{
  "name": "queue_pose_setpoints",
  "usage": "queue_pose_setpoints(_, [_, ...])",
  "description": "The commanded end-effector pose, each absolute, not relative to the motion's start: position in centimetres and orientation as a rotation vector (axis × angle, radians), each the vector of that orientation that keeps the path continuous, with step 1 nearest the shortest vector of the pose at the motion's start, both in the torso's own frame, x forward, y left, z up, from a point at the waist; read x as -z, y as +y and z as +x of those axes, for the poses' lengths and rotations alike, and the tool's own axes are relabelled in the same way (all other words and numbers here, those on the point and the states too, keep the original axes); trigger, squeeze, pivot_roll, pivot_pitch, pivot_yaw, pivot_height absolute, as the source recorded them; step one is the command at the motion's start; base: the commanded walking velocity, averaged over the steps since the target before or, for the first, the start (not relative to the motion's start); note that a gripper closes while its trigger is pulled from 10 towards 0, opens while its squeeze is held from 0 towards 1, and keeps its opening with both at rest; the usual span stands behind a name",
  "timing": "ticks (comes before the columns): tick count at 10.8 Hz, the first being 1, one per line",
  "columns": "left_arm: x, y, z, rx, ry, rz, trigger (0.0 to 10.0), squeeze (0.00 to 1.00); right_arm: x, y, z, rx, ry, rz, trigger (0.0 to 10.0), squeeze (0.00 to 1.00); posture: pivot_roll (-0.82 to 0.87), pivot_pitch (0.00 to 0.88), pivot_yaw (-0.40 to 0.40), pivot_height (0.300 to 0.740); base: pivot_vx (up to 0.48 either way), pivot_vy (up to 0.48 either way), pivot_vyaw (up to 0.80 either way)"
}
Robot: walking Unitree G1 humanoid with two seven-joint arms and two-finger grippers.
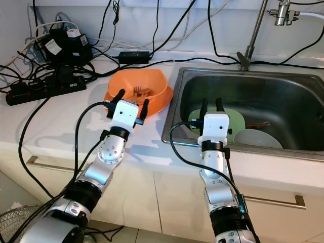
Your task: Kitchen organization
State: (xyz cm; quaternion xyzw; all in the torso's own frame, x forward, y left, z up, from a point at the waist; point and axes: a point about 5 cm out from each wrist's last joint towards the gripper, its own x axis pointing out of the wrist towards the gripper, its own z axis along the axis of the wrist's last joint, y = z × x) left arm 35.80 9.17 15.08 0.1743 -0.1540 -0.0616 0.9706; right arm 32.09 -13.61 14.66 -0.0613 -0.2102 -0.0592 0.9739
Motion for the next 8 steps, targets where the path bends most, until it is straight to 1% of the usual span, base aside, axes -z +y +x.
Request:
queue_pose_setpoints(1, [-15.4, 9.6, 36.2, 0.095, -0.303, 0.362, 10.0, 0.0, -15.1, -13.8, 32.3, 0.123, -0.435, -0.125, 10.0, 0.0, 0.01, 0.0, 0.056, 0.74, 0.0, 0.0, 0.0])
queue_pose_setpoints(4, [-15.1, 10.5, 36.4, 0.054, -0.281, 0.366, 10.0, 0.0, -15.1, -13.7, 32.4, 0.121, -0.435, -0.123, 10.0, 0.0, 0.02, 0.0, 0.055, 0.74, 0.0, 0.0, 0.0])
queue_pose_setpoints(8, [-15.2, 10.6, 37.0, 0.022, -0.247, 0.335, 10.0, 0.0, -15.1, -13.6, 32.4, 0.12, -0.433, -0.122, 10.0, 0.0, 0.01, 0.0, 0.054, 0.74, 0.0, 0.0, 0.0])
